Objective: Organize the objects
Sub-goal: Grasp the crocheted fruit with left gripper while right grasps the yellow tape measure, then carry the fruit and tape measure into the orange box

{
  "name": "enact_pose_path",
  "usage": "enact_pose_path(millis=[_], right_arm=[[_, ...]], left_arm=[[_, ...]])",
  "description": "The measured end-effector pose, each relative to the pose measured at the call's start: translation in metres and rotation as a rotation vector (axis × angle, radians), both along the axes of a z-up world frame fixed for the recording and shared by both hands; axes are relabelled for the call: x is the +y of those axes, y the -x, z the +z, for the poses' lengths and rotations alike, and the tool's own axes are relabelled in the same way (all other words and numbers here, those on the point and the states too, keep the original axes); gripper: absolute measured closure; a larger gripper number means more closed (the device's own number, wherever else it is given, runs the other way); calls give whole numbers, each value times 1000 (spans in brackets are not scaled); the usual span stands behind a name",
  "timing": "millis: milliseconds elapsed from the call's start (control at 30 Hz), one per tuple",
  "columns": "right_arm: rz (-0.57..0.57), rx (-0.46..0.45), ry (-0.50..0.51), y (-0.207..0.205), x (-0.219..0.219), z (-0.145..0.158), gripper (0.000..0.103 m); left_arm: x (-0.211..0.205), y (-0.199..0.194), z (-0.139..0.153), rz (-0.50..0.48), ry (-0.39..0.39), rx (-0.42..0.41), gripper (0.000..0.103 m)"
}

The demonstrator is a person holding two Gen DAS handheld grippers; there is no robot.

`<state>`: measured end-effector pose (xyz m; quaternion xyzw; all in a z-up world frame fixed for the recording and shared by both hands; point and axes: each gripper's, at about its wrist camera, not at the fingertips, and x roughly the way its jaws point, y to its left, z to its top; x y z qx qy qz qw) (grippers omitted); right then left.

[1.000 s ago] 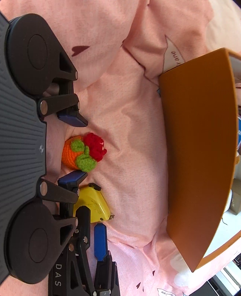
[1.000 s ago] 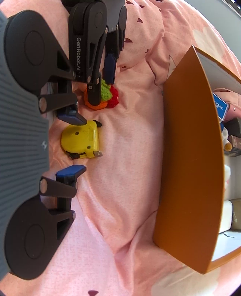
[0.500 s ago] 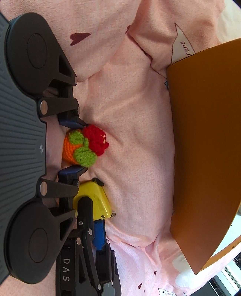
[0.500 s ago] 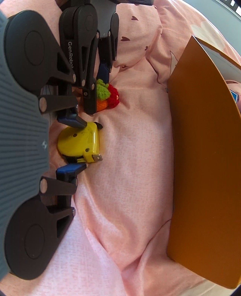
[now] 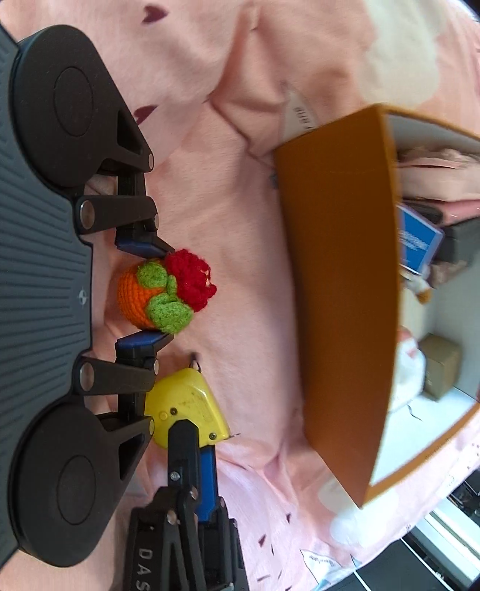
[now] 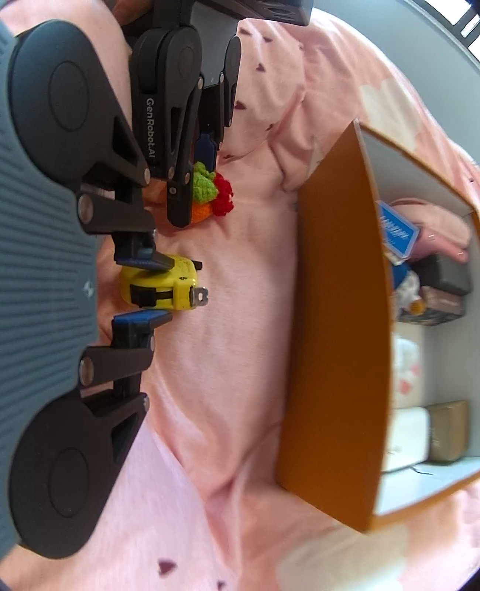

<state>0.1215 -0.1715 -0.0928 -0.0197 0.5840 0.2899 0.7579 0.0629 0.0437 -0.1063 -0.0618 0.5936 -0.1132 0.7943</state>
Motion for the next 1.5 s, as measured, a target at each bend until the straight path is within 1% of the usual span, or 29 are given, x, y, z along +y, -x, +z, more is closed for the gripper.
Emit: enact_pose_path(millis=[33,167,233,367,533,633,767,900,967,1067,1233,1367,1500], right_arm=[[-2,-13,-6,0,-2,5,79],[-19,-69,-30,-1,-8,27,79],[-30,-94,-40,-4,-11,38,80],[-40,-142,-67,-9,-17,61,80],[-52,-184,-151,-20,-26,94,80],[-55,-250,-167,-27,-25,115,80],[-55,-328,-178,-39,-22,137,80],[-75,-370,-182,-60,-20,145,80],[-100,-369,-179,-76,-19,143,80],[-161,-337,-159,-107,-17,129,80],[-282,-218,-151,-158,-15,91,80],[-344,-160,-125,-179,-11,64,80],[-382,-115,-113,-192,-8,45,80]], left_arm=[[-4,-9,3,-1,-4,-17,57],[-3,-11,24,-13,-3,-79,57],[-14,-17,32,-27,-4,-115,57],[-18,-24,58,-50,19,-182,57],[-20,-39,91,-80,37,-265,57],[-22,-50,108,-93,34,-309,57],[-26,-67,125,-112,11,-381,57],[-31,-91,133,-139,1,-419,57],[-35,-107,129,-162,-10,-411,57],[-43,-133,113,-190,-30,-377,57],[-63,-168,78,-282,-104,-343,57],[-80,-189,59,-367,-172,-344,57],[-93,-203,43,-460,-239,-338,57]])
